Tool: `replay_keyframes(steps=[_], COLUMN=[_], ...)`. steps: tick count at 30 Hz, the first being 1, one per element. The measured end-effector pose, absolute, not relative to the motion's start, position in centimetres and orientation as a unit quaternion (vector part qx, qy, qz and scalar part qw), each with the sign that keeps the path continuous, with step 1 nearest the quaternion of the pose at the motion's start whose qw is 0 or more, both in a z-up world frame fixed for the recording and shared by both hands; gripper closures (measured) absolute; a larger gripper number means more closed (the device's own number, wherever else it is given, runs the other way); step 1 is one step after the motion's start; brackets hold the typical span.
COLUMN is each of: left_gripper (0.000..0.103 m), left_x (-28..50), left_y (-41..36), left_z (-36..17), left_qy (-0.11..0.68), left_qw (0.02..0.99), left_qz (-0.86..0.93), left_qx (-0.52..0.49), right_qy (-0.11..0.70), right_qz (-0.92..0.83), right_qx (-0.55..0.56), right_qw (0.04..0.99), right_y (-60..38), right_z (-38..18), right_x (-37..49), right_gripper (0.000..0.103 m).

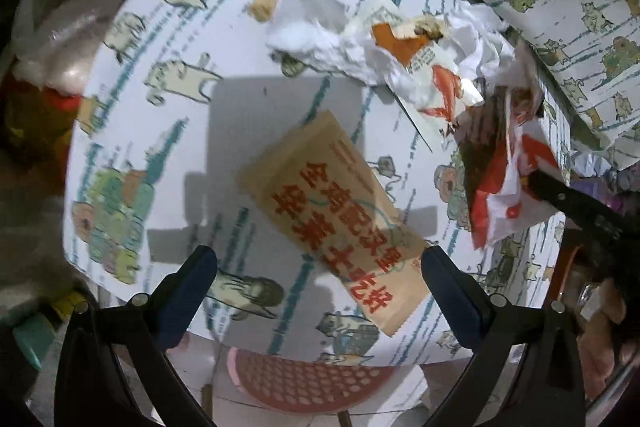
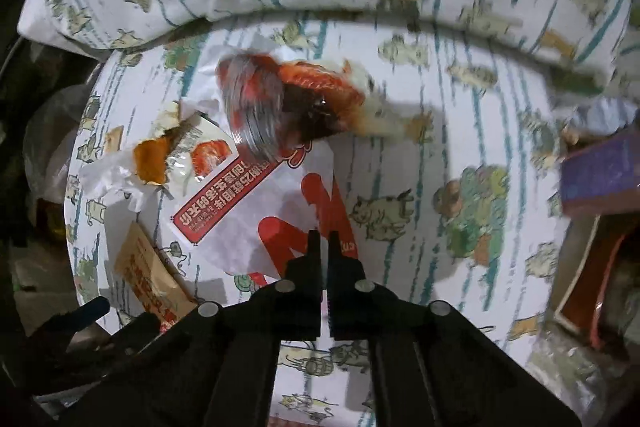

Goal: Collect trash
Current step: 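Grasp the tan printed burger bag with the left tool while the right tool grasps the red-M wrapper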

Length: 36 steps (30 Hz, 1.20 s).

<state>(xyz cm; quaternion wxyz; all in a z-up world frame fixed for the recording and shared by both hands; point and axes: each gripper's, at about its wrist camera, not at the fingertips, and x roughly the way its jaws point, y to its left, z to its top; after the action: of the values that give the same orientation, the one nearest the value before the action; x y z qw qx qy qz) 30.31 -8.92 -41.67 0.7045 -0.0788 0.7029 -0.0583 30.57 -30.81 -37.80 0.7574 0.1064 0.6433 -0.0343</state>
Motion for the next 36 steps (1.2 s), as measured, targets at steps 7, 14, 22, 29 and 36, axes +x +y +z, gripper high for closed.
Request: replay_keyframes(steps=[7,14,22,29,36], left_gripper=[0.000,0.001,0.008,0.038,0.050], left_x=[30.6,31.2,32.1,32.0,31.9], left_y=[-9.6,-9.8,-12.0,-14.6,-15.9], left_z=[-42.6,-44.2,-44.4,-43.6,-42.7], left_qy=[0.706,0.734,0.719,0.699,0.698], left_qw=[0.699,0.665,0.688,0.714,0.715], left_qz=[-0.057,-0.040,0.003,0.020,-0.043], left_qx=[-0.098,-0.129,-0.093,-0.018,0.003], right_qy=[0.644,0.665,0.653,0.650,0.647], right_qz=[-0.051,-0.060,-0.050,-0.046,-0.050], right_qx=[0.056,0.054,0.052,0.057,0.059], right_qw=[0.761,0.742,0.754,0.757,0.759], right_y=[-30.6,-32.8,-33.4,-33.7,-34.4], right_z=[-35.4,-35.8,-33.6,-33.2,-32.9], right_x=[29.3,28.5,27.2,26.5,26.2], right_gripper=[0.101,0.102,0.102,0.102,0.102])
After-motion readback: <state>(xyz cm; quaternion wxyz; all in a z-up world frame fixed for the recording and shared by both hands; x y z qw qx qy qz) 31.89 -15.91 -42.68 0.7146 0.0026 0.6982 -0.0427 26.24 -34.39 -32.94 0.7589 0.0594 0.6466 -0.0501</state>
